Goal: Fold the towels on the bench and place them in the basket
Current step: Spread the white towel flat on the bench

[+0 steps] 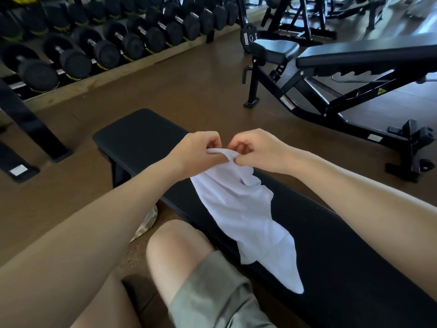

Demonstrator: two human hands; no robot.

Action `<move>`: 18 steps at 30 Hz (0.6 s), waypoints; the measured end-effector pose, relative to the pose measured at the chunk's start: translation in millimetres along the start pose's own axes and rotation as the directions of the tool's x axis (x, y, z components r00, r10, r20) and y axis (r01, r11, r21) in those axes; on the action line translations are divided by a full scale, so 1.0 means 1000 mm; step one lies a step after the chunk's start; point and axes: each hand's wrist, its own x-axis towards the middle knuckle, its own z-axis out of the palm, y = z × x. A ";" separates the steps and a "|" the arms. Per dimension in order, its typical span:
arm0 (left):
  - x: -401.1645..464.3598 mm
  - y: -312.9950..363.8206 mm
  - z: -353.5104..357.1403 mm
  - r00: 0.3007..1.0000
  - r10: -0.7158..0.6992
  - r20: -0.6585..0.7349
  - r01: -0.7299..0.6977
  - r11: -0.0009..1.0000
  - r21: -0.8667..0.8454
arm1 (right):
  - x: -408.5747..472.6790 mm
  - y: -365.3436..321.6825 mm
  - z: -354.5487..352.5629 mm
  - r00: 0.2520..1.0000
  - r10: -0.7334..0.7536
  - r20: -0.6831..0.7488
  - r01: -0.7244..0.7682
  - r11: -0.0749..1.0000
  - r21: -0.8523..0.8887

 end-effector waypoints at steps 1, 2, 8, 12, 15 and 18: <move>-0.001 -0.001 -0.002 1.000 -0.002 0.008 0.002 0.999 0.035 | 0.000 -0.001 0.000 1.000 -0.011 0.001 0.011 0.999 -0.046; -0.002 -0.004 -0.004 1.000 -0.008 0.018 0.007 0.996 0.087 | -0.001 -0.001 -0.001 1.000 -0.029 -0.004 0.029 0.993 -0.111; -0.003 -0.024 -0.019 0.997 -0.068 -0.028 0.072 0.967 0.244 | -0.002 0.028 -0.018 0.989 -0.034 -0.147 -0.029 0.913 -0.408; 0.005 -0.013 -0.012 0.991 -0.033 -0.130 0.050 0.991 0.127 | -0.004 0.022 0.000 0.988 -0.059 -0.142 0.039 0.990 -0.137; 0.010 0.006 -0.006 0.993 -0.011 -0.121 0.012 1.000 0.011 | 0.000 0.012 0.019 0.952 -0.129 -0.277 0.108 0.990 -0.089; 0.016 0.011 -0.006 0.992 -0.052 -0.114 0.043 0.996 -0.078 | 0.000 0.010 0.021 0.898 -0.131 -0.420 0.113 0.991 -0.068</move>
